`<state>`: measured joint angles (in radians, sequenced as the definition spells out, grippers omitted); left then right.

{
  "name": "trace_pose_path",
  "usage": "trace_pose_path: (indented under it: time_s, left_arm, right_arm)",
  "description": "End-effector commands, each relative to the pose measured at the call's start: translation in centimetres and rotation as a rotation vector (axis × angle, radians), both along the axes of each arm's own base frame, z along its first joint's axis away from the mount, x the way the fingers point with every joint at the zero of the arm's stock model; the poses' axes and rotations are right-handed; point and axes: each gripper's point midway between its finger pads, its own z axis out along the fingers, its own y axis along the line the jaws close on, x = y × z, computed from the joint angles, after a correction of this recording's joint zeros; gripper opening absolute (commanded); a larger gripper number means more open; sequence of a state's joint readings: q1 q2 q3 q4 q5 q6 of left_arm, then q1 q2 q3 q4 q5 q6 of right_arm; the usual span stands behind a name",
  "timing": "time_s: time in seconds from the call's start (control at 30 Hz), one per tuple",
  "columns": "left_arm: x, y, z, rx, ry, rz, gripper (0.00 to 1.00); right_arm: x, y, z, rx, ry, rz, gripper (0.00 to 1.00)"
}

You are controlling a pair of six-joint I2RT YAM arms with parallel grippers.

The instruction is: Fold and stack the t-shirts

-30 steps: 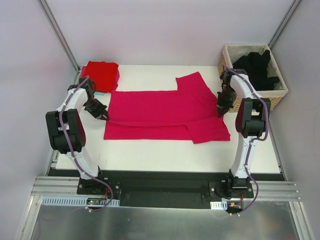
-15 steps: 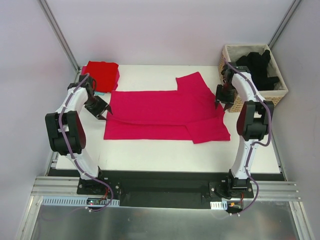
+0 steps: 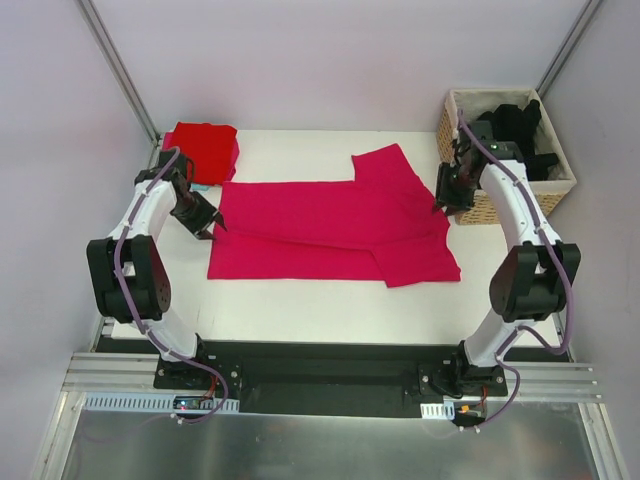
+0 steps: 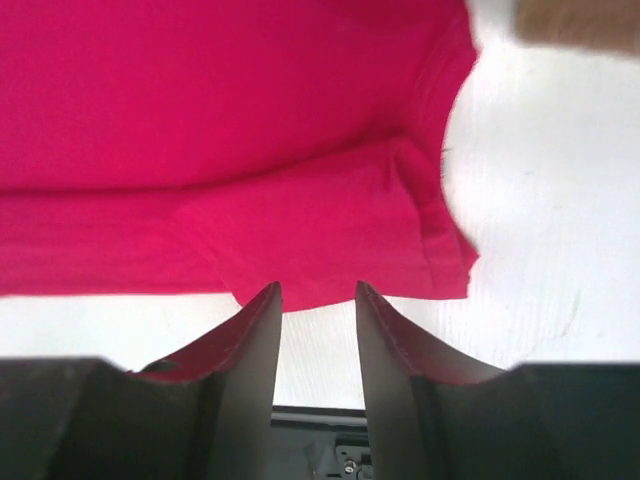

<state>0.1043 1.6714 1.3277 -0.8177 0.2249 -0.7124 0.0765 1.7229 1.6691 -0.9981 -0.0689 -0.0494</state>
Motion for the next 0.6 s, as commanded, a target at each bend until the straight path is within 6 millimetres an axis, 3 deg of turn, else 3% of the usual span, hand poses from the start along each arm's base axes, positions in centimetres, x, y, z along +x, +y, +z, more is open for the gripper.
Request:
trace_pose_path:
  time_s: [0.0,0.13,0.27,0.33,0.37,0.43,0.57]
  left_arm:
    - [-3.5,0.2,-1.2,0.032,0.049,-0.018,0.34]
    - [-4.8,0.2,-2.6,0.05,0.037,-0.054,0.29]
    - [-5.0,0.4,-4.0,0.079,-0.052,-0.073,0.24]
    - [-5.0,0.0,-3.9,0.062,-0.087,-0.072,0.19]
    - [-5.3,-0.2,-4.4,0.05,-0.089,-0.074,0.09]
    - [-4.7,-0.7,-4.5,0.021,-0.124,-0.073,0.0]
    - [-4.5,-1.6,-5.2,-0.013,-0.14,-0.101,0.0]
  right_arm:
    - [-2.4,2.6,-2.1,0.061,0.04,0.103,0.34]
    - [-3.0,4.2,-4.5,0.105,0.066,0.135,0.21]
    - [-3.5,4.9,-6.6,0.079,0.106,0.161,0.01]
    - [-3.7,5.4,-7.1,0.055,0.115,0.183,0.01]
    - [-3.6,5.2,-7.4,0.026,0.117,0.186,0.01]
    - [-3.6,5.6,-7.8,-0.005,0.12,0.214,0.01]
    - [-3.4,4.5,-9.8,-0.162,0.146,0.24,0.01]
